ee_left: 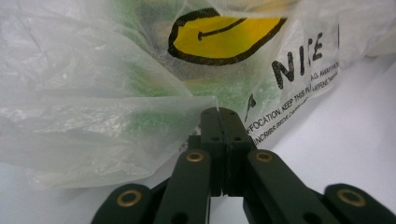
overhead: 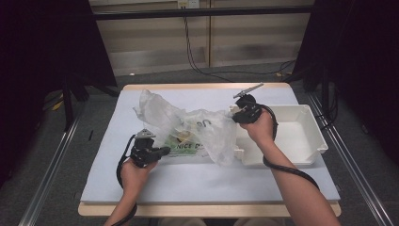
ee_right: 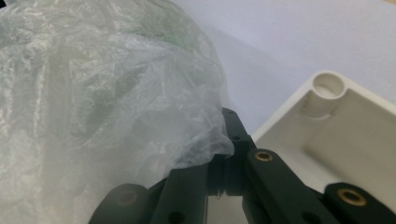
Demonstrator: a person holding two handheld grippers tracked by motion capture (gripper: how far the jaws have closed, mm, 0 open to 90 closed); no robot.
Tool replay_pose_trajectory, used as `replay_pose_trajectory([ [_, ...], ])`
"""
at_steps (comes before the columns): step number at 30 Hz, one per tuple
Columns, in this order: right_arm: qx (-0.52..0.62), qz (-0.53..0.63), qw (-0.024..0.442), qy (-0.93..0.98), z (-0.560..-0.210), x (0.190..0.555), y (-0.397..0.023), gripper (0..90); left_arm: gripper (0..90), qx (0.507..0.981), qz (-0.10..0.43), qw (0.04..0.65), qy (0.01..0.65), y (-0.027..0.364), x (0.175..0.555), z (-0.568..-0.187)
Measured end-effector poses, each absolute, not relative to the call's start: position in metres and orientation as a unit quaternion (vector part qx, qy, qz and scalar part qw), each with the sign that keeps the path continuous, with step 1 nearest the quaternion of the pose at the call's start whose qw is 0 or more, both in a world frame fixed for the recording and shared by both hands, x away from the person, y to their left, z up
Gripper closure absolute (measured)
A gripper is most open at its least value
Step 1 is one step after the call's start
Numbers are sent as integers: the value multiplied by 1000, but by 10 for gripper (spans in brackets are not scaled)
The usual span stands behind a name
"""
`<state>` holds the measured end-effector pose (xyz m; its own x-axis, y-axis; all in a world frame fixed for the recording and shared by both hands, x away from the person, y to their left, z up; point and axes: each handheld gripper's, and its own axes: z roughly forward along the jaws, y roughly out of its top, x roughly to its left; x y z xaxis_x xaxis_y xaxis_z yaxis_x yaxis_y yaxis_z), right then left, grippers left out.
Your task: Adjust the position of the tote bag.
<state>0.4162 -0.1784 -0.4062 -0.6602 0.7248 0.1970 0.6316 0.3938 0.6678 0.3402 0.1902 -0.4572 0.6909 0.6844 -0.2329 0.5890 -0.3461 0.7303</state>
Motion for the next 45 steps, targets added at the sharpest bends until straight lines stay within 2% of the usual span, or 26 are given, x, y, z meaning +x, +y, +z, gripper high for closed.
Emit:
replay_pose_trajectory([
  [1,405,366,64,835,-406,414,-176,888,748,817,58,421,389,191,340,-455],
  [2,405,366,64,835,-406,414,-176,888,748,816,59,424,389,191,340,-454],
  [6,404,368,63,835,-408,409,-174,888,603,804,61,445,390,190,336,-446],
  [18,402,363,63,838,-409,403,-172,884,526,820,36,452,349,157,331,-443],
  [21,401,361,66,839,-407,402,-172,859,522,823,33,450,345,149,332,-444],
  [24,396,360,81,841,-402,399,-173,731,528,826,32,449,340,146,333,-445],
  [26,398,349,102,842,-394,394,-176,598,538,826,30,449,339,145,334,-446],
  [27,398,349,102,842,-394,394,-176,598,542,825,27,451,340,145,335,-446],
  [28,398,344,111,843,-388,392,-181,554,544,825,27,450,339,145,336,-447],
  [43,396,330,119,849,-372,370,-205,381,619,830,28,451,327,135,338,-441],
  [45,393,335,119,848,-367,366,-208,331,642,829,28,453,326,133,339,-440],
])
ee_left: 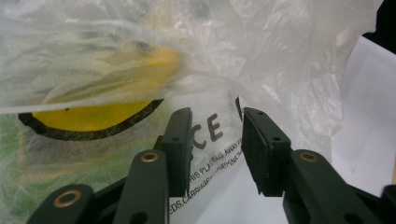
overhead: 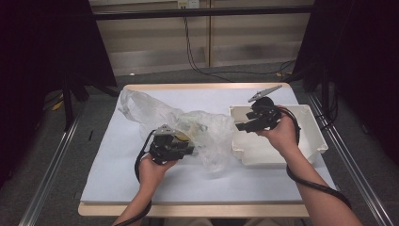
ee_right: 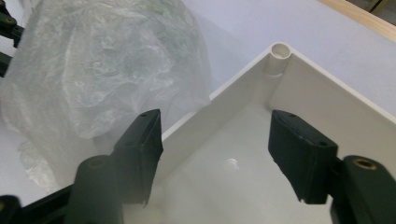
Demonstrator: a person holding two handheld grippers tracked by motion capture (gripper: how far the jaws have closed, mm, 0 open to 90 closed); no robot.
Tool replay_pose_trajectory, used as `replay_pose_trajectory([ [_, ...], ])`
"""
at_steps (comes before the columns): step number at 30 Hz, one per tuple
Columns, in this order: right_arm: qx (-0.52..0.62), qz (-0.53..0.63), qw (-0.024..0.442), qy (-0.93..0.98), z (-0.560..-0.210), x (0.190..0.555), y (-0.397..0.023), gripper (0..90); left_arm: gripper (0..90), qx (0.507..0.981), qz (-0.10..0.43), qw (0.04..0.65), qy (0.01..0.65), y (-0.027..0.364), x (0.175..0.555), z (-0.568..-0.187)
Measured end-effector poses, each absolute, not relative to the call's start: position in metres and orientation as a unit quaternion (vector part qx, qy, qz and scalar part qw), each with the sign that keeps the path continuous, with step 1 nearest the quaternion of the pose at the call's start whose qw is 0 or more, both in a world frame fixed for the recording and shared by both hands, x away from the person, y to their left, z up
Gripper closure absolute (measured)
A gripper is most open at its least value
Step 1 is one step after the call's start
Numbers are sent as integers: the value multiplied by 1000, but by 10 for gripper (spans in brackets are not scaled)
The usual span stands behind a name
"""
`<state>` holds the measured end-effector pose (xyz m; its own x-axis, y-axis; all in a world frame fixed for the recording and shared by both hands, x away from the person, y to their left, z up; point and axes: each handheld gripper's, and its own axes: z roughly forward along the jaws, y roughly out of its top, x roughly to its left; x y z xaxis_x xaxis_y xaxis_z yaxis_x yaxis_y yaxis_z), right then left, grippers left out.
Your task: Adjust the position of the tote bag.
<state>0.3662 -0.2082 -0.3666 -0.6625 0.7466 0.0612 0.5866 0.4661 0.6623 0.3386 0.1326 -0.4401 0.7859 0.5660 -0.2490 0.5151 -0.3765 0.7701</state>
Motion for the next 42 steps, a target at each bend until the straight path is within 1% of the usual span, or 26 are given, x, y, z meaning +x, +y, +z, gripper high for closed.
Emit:
replay_pose_trajectory([
  [2,396,335,119,847,-365,364,-208,325,647,828,25,458,323,131,339,-440],
  [6,378,345,119,851,-356,360,-202,273,704,829,12,455,326,126,340,-442],
  [11,368,351,113,854,-349,357,-193,243,747,828,13,454,329,124,340,-443],
  [13,357,356,109,856,-347,356,-183,209,776,828,18,455,329,124,340,-443],
  [15,353,357,109,858,-346,356,-179,199,780,827,21,454,331,123,340,-443],
  [16,347,358,105,860,-346,355,-169,181,790,829,22,452,328,123,340,-443],
  [18,344,360,104,861,-347,356,-166,175,798,831,25,449,328,122,340,-444],
  [19,338,362,103,862,-347,356,-157,162,804,831,26,449,328,122,340,-444],
  [28,314,356,90,875,-357,362,-124,173,801,834,31,447,321,119,338,-444],
  [29,307,345,89,883,-362,362,-117,211,784,834,31,447,321,119,338,-443],
  [30,307,345,89,883,-362,362,-117,211,784,834,32,448,321,120,338,-443],
  [32,295,324,96,893,-369,364,-112,321,763,833,34,448,322,120,338,-443],
  [33,296,319,95,895,-371,365,-112,420,747,832,33,449,323,121,338,-443],
  [34,296,319,95,895,-371,365,-112,420,747,832,35,448,325,122,338,-443],
  [35,300,314,82,897,-372,365,-112,527,724,833,39,447,324,123,338,-443],
  [36,300,313,75,898,-374,366,-113,580,700,831,39,448,327,124,339,-443],
  [37,305,313,68,897,-375,367,-114,678,689,830,41,449,328,126,339,-444],
  [38,306,314,61,897,-376,367,-115,741,671,827,41,451,332,127,339,-444],
  [39,309,314,55,896,-376,368,-116,772,651,826,40,452,333,128,340,-444],
  [40,308,314,47,897,-376,368,-117,849,617,826,41,452,334,128,340,-444],
  [41,308,314,47,897,-376,368,-118,868,592,824,45,454,336,129,340,-445],
  [42,308,314,47,897,-376,368,-118,868,581,824,45,454,336,129,340,-445],
])
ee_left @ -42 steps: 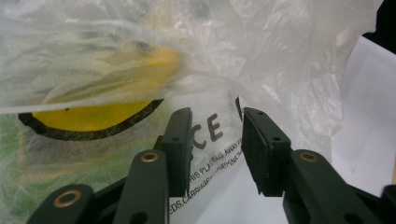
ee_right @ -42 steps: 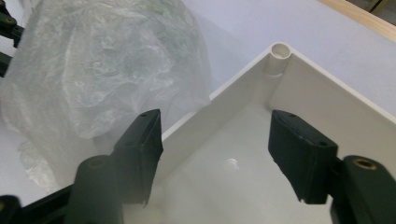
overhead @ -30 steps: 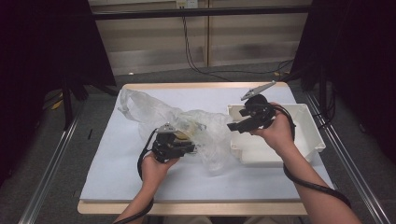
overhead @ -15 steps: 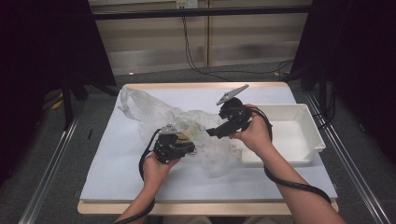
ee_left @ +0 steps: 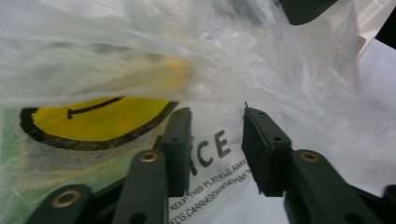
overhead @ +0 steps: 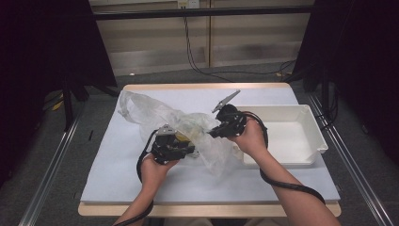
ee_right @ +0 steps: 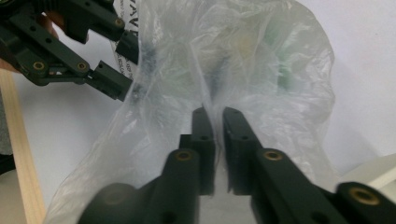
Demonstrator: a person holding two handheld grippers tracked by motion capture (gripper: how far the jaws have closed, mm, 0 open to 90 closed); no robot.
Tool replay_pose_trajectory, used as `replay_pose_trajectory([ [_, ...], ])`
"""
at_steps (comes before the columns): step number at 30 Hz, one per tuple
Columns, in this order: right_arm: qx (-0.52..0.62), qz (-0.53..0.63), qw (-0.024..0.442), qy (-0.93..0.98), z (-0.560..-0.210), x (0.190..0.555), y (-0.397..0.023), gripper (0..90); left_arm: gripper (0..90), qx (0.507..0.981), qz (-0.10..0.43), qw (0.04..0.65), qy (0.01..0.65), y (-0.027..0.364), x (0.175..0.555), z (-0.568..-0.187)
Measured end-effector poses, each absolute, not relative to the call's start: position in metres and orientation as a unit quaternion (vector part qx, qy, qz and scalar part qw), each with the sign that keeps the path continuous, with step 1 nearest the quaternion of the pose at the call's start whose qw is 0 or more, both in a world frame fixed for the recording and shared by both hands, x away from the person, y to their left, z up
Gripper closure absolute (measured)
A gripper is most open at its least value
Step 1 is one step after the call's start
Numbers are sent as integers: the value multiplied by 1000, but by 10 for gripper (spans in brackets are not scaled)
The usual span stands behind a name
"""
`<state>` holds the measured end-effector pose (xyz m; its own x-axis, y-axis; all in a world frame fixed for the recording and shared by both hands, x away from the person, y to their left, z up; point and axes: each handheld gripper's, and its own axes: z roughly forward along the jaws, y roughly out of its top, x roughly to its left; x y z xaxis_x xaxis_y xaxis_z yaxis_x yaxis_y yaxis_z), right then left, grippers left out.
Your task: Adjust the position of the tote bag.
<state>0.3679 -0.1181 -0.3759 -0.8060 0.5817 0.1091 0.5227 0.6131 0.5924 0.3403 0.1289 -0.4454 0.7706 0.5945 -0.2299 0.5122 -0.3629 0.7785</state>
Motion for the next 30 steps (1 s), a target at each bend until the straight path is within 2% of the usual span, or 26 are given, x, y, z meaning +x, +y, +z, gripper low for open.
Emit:
replay_pose_trajectory([
  [7,315,334,30,888,-374,367,-123,888,511,821,46,469,322,123,339,-445],
  [17,303,342,22,889,-379,364,-118,892,528,812,47,495,304,117,337,-446],
  [22,300,343,18,890,-380,363,-114,892,643,808,38,507,298,114,338,-447],
  [23,298,342,16,891,-381,363,-112,892,717,808,36,509,294,114,338,-447],
  [24,298,342,16,891,-381,363,-112,892,717,806,31,511,297,113,338,-446],
  [26,297,343,14,891,-383,363,-111,892,846,808,29,510,295,111,338,-445],
  [27,297,343,14,891,-383,363,-111,892,846,811,25,504,297,110,338,-445],
  [28,298,343,14,891,-384,364,-111,891,898,816,23,493,302,109,338,-445],
  [30,299,343,14,890,-384,364,-111,890,900,822,19,482,303,109,339,-445],
])
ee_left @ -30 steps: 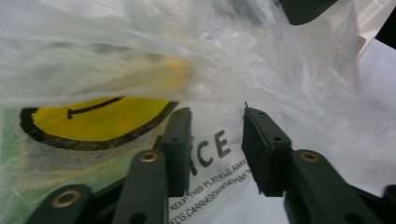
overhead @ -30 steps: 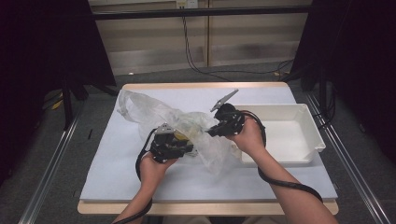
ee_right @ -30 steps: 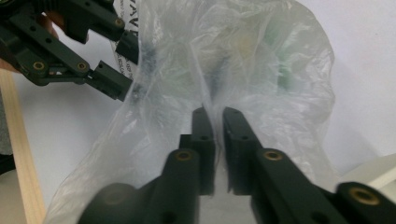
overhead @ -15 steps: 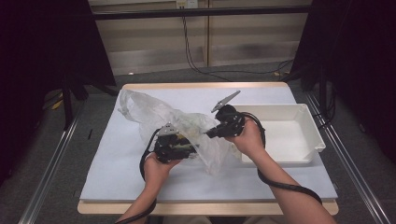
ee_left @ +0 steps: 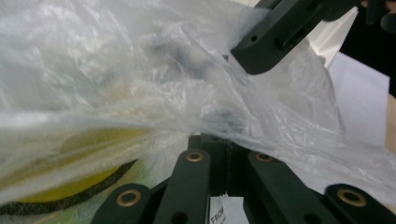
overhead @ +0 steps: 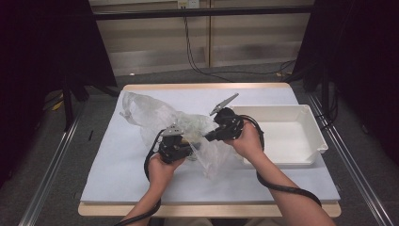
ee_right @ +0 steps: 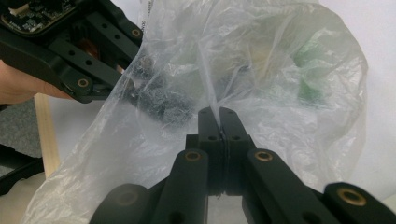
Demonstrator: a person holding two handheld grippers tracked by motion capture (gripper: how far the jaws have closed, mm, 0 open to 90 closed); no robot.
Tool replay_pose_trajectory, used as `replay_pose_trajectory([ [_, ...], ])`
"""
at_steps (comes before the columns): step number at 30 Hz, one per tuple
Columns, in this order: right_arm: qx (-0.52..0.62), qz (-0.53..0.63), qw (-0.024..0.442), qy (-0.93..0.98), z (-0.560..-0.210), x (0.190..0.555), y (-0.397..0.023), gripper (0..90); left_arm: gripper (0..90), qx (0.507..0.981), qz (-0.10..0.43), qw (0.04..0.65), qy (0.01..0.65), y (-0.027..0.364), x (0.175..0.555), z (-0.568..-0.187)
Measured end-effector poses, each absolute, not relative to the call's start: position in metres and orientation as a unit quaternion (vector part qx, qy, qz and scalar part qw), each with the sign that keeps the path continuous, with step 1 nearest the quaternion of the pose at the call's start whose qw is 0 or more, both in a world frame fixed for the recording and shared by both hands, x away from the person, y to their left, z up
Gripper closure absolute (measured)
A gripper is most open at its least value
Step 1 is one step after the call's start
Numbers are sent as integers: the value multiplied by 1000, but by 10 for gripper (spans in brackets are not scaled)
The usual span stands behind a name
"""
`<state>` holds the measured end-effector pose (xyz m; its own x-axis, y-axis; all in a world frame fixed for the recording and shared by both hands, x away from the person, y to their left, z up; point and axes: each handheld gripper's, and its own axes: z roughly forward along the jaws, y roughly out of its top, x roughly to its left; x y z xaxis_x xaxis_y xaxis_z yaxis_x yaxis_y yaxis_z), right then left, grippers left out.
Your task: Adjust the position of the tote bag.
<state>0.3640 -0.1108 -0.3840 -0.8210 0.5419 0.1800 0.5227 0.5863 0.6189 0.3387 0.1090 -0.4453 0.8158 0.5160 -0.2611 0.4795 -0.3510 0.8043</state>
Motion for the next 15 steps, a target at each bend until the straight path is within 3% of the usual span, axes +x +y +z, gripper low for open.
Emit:
replay_pose_trajectory([
  [15,376,352,27,857,-383,409,-154,887,900,838,2,448,310,116,319,-448],
])
